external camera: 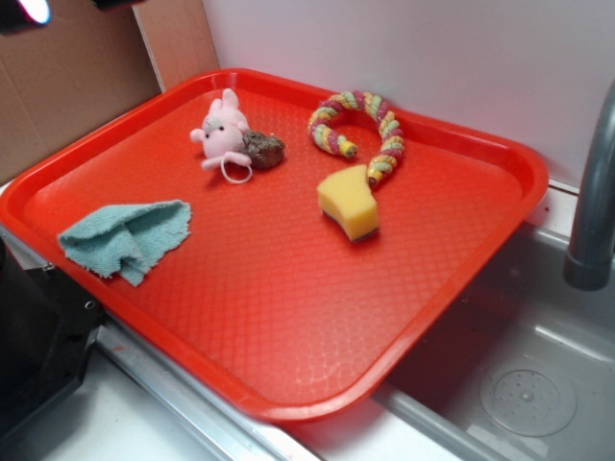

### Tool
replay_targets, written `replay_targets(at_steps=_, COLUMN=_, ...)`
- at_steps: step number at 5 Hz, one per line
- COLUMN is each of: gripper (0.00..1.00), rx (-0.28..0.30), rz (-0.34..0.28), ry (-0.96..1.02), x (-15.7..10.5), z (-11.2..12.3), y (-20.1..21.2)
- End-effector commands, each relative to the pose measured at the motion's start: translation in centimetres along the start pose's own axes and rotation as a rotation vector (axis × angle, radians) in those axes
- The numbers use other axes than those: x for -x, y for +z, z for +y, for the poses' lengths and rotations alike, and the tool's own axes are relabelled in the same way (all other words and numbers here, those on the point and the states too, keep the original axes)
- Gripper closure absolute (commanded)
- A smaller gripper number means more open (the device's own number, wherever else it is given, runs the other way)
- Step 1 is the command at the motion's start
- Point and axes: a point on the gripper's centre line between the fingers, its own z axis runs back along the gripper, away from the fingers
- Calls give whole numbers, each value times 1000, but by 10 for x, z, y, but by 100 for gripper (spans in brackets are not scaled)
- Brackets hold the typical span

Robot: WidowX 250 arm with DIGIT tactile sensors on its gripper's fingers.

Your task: Grab the pink bunny.

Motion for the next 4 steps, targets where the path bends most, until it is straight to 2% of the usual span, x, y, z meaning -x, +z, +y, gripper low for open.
replay_targets(at_steps=1, gripper=0, rx=-30, rz=-122, ry=166, x=-37, z=3, y=-42)
replay_targets(at_steps=2, gripper=0, rx=-84, rz=-178, ry=221, x=-54, z=4, y=-75)
replay_targets(at_steps=4, gripper=0, rx=-71, rz=-139, ry=222, x=-72, z=-4, y=-141)
